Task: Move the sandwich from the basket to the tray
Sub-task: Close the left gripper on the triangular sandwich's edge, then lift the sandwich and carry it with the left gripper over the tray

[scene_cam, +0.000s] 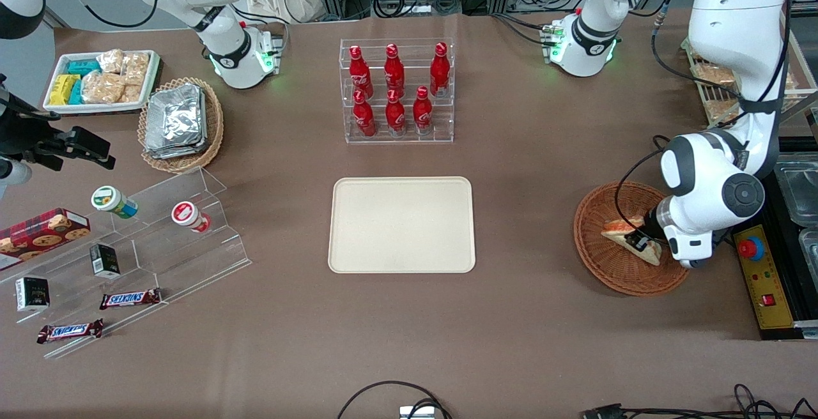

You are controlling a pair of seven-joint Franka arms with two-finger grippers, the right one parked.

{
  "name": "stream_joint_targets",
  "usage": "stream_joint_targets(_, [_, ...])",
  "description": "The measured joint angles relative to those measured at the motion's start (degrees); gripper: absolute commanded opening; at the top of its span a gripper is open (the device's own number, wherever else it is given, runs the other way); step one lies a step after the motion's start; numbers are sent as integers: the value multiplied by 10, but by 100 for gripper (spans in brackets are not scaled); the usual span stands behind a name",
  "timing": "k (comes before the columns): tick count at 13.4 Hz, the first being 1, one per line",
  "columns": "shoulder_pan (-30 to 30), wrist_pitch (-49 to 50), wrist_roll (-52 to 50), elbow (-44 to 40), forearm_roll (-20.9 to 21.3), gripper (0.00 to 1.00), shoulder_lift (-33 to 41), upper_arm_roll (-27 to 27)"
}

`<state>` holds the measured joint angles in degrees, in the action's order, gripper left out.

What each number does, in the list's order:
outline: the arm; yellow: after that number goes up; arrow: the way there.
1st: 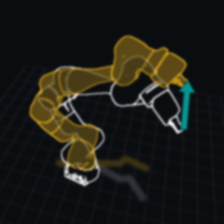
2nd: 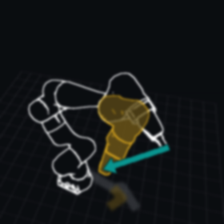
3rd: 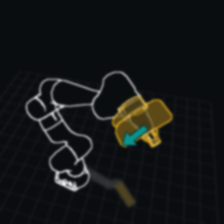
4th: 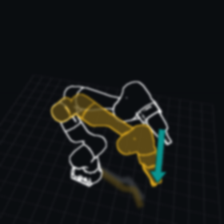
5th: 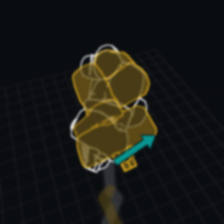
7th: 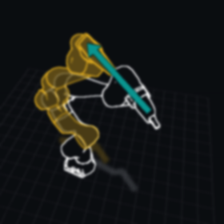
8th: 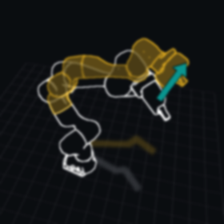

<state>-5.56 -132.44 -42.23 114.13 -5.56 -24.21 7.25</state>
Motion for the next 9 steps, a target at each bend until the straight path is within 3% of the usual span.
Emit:
stream_joint_targets(5, [-13, 84, 129, -51, 6, 0, 39, -5])
stream_joint_targets(9, [-60, 248, 207, -177, 47, 0, 61, -11])
